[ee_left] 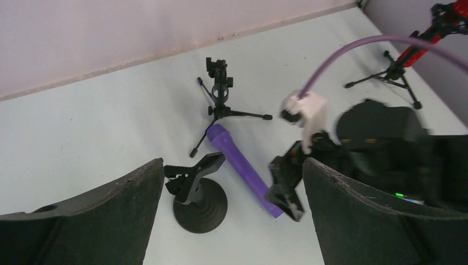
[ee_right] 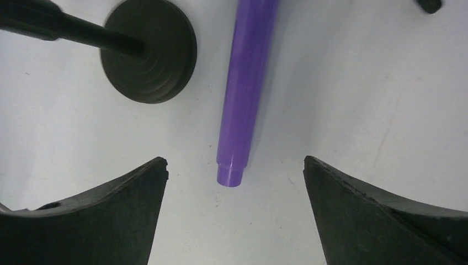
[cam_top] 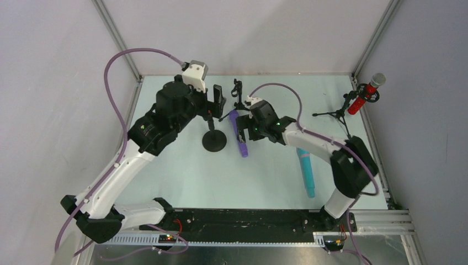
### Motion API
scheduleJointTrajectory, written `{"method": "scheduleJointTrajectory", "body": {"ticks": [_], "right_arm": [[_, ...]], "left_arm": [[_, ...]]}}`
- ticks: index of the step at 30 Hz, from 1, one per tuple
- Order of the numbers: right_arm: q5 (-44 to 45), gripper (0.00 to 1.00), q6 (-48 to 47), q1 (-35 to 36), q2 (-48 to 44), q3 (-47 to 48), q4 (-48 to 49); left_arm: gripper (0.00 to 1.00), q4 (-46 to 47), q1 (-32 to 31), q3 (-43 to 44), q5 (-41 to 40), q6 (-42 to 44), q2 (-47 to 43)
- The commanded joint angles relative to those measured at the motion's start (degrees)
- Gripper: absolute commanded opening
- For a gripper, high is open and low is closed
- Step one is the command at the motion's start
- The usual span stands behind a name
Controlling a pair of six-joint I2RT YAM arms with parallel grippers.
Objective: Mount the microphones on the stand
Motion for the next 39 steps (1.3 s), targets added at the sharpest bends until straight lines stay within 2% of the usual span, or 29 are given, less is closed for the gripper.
{"method": "scheduleJointTrajectory", "body": {"ticks": [1, 5, 9, 18, 19, 21, 24, 39], "right_arm": [[-2.36, 0.84, -1.82, 1.00, 7.19, 7.20, -4.50], [-1.17, 0.73, -2.37, 2.09, 13.42, 12.45, -7.61], [2.91, 0.64, -2.72, 2.90, 17.46, 16.02, -10.11], [12.39, 0.58, -3.90, 5.12, 21.25, 18.35, -13.44], [12.70, 0.53, -4.02, 5.22, 21.26, 18.23, -13.54], [13.15, 0.50, -4.07, 5.30, 21.28, 17.87, -13.55], [13.46, 0.35, -4.04, 5.28, 20.89, 16.91, -13.85], [14.11, 0.34, -1.02, 5.52, 9.65, 3.54, -15.32]], "left_arm": [[0.98, 1.68, 3.99, 3.30, 8.57, 0.92, -0.29], [0.98, 1.73, 7.58, 5.28, 12.31, 0.57, 0.67], [0.98, 1.90, 9.00, 6.55, 12.73, 1.83, 1.68], [0.98, 2.56, 10.91, 7.36, 13.33, 1.58, 2.50], [0.98, 2.59, 11.16, 7.21, 13.29, 1.71, 2.49], [0.98, 2.91, 11.49, 6.45, 13.34, 2.24, 2.33], [0.98, 3.22, 11.93, 4.86, 14.79, 2.64, 1.92], [0.98, 6.78, 15.11, -2.25, 14.58, 1.96, -2.11]]}}
